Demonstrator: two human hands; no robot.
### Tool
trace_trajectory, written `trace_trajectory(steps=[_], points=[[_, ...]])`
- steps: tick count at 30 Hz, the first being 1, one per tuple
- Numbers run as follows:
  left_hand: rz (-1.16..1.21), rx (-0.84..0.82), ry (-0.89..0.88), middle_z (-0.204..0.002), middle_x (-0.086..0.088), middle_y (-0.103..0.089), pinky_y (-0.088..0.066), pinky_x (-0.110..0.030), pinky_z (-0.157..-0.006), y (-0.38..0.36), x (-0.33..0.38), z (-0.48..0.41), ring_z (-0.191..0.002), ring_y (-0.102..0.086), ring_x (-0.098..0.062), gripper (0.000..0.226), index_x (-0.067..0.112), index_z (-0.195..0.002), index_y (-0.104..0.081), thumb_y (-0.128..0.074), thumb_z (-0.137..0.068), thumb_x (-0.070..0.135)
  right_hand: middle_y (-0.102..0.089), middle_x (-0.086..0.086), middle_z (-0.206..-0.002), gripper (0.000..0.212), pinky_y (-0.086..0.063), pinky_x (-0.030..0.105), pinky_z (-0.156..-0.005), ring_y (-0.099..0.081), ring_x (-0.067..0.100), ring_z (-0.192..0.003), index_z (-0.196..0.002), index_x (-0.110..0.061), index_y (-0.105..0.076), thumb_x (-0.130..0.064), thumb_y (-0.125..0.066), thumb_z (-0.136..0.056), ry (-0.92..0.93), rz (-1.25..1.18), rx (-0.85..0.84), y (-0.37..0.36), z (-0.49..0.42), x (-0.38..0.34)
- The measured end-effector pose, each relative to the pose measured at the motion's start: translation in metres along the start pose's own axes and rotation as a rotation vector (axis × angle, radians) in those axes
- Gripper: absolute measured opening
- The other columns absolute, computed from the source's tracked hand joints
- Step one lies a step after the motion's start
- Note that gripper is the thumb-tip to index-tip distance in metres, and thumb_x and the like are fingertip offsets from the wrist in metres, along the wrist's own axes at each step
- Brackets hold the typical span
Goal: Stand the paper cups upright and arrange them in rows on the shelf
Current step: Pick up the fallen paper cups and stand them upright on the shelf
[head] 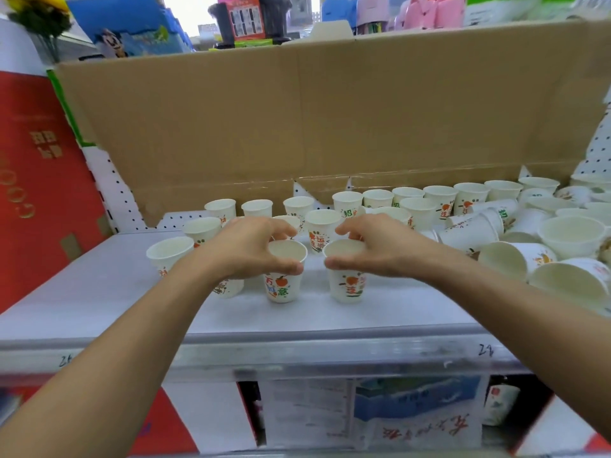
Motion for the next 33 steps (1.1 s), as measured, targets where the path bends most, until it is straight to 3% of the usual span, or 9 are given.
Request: trace_trajectory(steps=[6,11,15,19,22,26,29,31,33], points=[[-0.068,-0.041,0.004,-0.136,0.009,-0.056,-0.042,-0.036,-0.101,0.006,-0.006,0.010,-0.122,-0.051,-0.014,0.072,0.034,-0.138,-0.047,-0.071,-0.074,0.058,-0.046,0.000,-0.141,0.077,-0.039,0.040,-0.104,-0.039,0.018,-0.129,-0.142,-0.023,-0.041,-0.070,-0.052,-0.081,0.008,0.082,0.078,-0.014,0.008,-0.020],[0.107,0.179,-0.116,-0.146,0.013,-0.044,-0.035,-0.035,-0.106,0.018,0.041,0.020,-0.134,-0.038,-0.010,0.065,0.036,-0.139,-0.045,-0.063,-0.080,0.058,-0.050,-0.002,-0.135,0.054,-0.038,0.039,-0.102,-0.037,0.016,-0.128,-0.137,-0.024,-0.048,-0.051,-0.052,-0.091,-0.100,0.036,0.252,0.031,0.034,0.037],[0.137,0.151,-0.247,-0.144,0.016,-0.045,-0.036,-0.031,-0.104,0.007,0.090,0.010,-0.132,-0.040,-0.006,0.058,0.037,-0.138,-0.046,-0.061,-0.085,0.053,-0.069,0.007,-0.098,0.037,-0.049,0.039,-0.083,-0.058,0.024,-0.097,-0.105,-0.009,-0.068,-0.041,-0.055,-0.092,-0.304,0.166,0.320,0.062,0.045,0.093],[0.119,0.091,-0.282,-0.137,0.012,-0.054,-0.036,-0.027,-0.101,-0.004,0.113,-0.029,-0.126,-0.046,-0.007,0.045,0.029,-0.135,-0.052,-0.059,-0.092,0.039,-0.063,0.006,-0.060,0.045,-0.048,0.030,-0.062,-0.059,0.022,-0.059,-0.066,-0.006,-0.057,-0.041,-0.054,-0.094,-0.419,0.144,0.164,0.044,0.037,0.114],[0.075,0.064,-0.274,-0.130,0.009,-0.060,-0.041,-0.029,-0.099,-0.012,0.121,-0.067,-0.121,-0.052,-0.011,0.035,0.024,-0.130,-0.059,-0.058,-0.095,0.028,-0.054,0.000,-0.038,0.043,-0.044,0.025,-0.051,-0.051,0.012,-0.033,-0.067,-0.010,-0.055,-0.043,-0.053,-0.094,-0.488,0.013,0.100,0.031,0.030,0.123],[-0.104,-0.007,-0.289,-0.124,0.007,-0.064,-0.047,-0.036,-0.097,-0.032,0.134,-0.110,-0.115,-0.057,-0.014,0.032,0.023,-0.123,-0.064,-0.062,-0.091,0.019,-0.060,0.004,-0.050,0.033,-0.046,0.024,-0.049,-0.052,0.013,-0.033,-0.071,-0.004,-0.066,-0.030,-0.060,-0.091,-0.487,-0.124,0.108,0.027,0.022,0.135],[-0.266,0.002,-0.303,-0.101,0.010,-0.072,-0.045,-0.032,-0.081,-0.041,0.140,-0.127,-0.098,-0.063,-0.014,0.022,0.027,-0.100,-0.073,-0.061,-0.086,0.015,-0.059,0.006,-0.054,0.028,-0.043,0.025,-0.048,-0.052,0.015,-0.041,-0.063,-0.004,-0.065,-0.019,-0.062,-0.087,-0.401,-0.148,0.116,0.037,0.016,0.137],[-0.269,0.022,-0.292,-0.093,0.013,-0.072,-0.036,-0.029,-0.080,-0.041,0.142,-0.128,-0.091,-0.063,-0.012,0.020,0.028,-0.094,-0.075,-0.063,-0.085,0.016,-0.063,0.008,-0.063,0.023,-0.041,0.028,-0.052,-0.054,0.017,-0.053,-0.066,-0.005,-0.067,-0.018,-0.061,-0.085,-0.323,-0.075,0.125,0.050,0.015,0.135],[-0.170,0.014,-0.287,-0.092,0.015,-0.072,-0.046,-0.030,-0.082,-0.040,0.143,-0.122,-0.087,-0.063,-0.008,0.018,0.029,-0.095,-0.076,-0.066,-0.084,0.019,-0.065,0.004,-0.068,0.018,-0.040,0.029,-0.053,-0.055,0.017,-0.060,-0.071,-0.009,-0.070,-0.017,-0.061,-0.084,-0.236,-0.019,0.132,0.065,0.017,0.131]])
Point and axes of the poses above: each hand's wrist, its own z-axis away from the middle knuckle, its own y-axis out of the back of the hand, x = y × z, the point moved 6 cm from there along -z, towards the middle knuckle
